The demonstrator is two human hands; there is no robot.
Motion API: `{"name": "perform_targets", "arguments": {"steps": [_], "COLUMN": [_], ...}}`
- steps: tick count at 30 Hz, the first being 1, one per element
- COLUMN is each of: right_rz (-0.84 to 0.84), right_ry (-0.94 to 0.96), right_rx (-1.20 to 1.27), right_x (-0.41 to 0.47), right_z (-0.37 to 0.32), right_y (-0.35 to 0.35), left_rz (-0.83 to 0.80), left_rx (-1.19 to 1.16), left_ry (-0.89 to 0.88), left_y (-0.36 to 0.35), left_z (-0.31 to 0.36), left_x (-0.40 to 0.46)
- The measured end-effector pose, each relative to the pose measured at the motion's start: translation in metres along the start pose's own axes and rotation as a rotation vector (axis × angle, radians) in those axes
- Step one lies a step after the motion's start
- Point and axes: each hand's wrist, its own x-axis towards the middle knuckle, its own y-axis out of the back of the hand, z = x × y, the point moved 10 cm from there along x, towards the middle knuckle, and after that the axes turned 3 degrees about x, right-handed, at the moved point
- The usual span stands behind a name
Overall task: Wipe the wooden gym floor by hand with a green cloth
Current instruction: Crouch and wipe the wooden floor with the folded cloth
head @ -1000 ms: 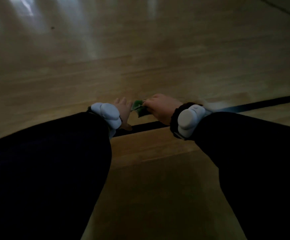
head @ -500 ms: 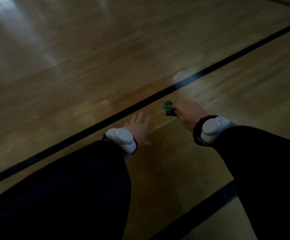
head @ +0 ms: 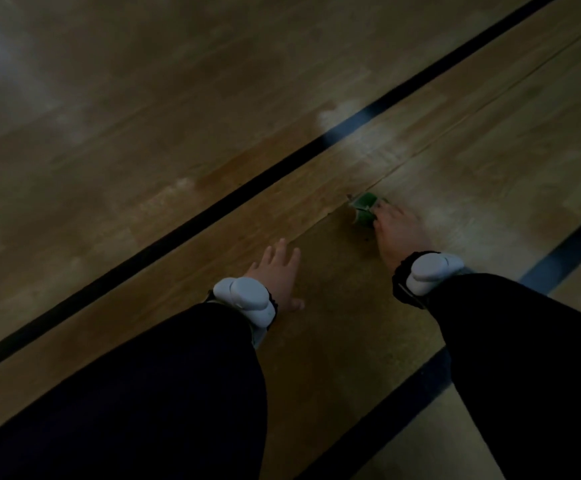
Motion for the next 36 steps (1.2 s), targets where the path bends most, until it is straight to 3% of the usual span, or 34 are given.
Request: {"name": "perform_targets", "arguments": {"steps": [3,8,11,21,31,36], "right_rz": [0.057,-0.149,-0.179,-0.012,-0.185,-0.167], "right_ry": [-0.024,0.039,0.009,-0.016,0.294,0.299], "right_rx": [0.013,-0.105,-0.159,-0.193,-0.174,-0.146], "right_x": [0.015,0.032,0.038,0.034,-0.03,-0.041], "right_z": [0.002,-0.011,-0.008,-0.019,-0.126,-0.134], "right_y": [0.0,-0.044,-0.055,-0.06,-0.11,-0.112], "left_rz": [-0.014,-0.053,-0.062,-0.139,-0.105,-0.057], "left_rx": [-0.015,-0.048,-0.059,-0.093,-0.102,-0.147], "left_ry": [0.011,0.021,0.025,0.062,0.105,0.125], "left_y": [-0.007,-0.017,-0.023,-0.052,-0.057,-0.059], "left_z": [-0.005,-0.016,-0.024,-0.033,-0.037,-0.043], "left_x": [0.008,0.011,0.01,0.017,0.019,0.011]}}
